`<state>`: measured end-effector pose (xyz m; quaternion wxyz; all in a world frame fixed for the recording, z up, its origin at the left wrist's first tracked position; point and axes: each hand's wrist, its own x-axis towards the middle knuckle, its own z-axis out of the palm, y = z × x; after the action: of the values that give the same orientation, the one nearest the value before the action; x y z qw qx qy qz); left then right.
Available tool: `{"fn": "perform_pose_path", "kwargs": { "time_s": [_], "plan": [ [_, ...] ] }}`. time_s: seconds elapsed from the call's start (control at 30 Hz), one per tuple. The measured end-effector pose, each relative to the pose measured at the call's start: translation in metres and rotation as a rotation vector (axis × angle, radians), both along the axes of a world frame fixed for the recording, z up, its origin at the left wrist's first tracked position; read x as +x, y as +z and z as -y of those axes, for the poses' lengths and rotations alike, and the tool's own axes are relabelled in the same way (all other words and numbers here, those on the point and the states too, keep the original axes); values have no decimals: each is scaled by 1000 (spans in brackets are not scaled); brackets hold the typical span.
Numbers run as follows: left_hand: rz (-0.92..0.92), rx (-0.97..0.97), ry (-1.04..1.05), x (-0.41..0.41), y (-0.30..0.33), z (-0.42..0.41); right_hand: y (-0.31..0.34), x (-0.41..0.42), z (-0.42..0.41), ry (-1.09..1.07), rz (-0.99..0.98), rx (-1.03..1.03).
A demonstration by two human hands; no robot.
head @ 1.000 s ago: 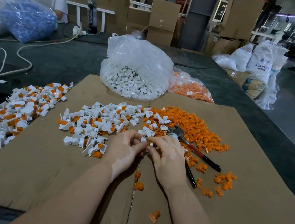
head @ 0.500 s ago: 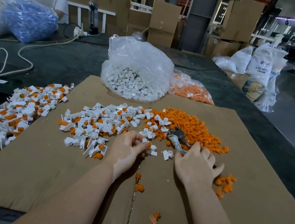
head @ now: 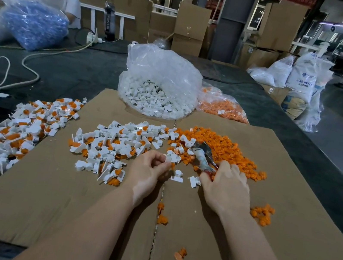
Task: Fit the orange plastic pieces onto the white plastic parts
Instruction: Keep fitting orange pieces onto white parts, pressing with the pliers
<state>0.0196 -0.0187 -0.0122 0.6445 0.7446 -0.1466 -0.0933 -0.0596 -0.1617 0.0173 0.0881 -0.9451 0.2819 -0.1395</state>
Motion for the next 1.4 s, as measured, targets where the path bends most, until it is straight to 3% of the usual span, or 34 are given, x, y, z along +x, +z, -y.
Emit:
{"fn": "perform_pose_path", "kwargs": {
  "time_s": [0.3,0.5,0.8,1.23,1.4],
  "plan": [
    [-229,-248,38,1,11,2,19,1,-11,253,-158,471],
    [-268,-272,59,3,11,3,23,-1,-18,307,-199,605],
    [-315,-268,66,4,12,4,34,-4,-20,371,-293,691],
    [-319,-244,34,3,14,2,30,-1,-28,352,-324,489],
    [-327,-266,37,3,14,1,33,-3,-30,334,-330,597]
  ]
}}
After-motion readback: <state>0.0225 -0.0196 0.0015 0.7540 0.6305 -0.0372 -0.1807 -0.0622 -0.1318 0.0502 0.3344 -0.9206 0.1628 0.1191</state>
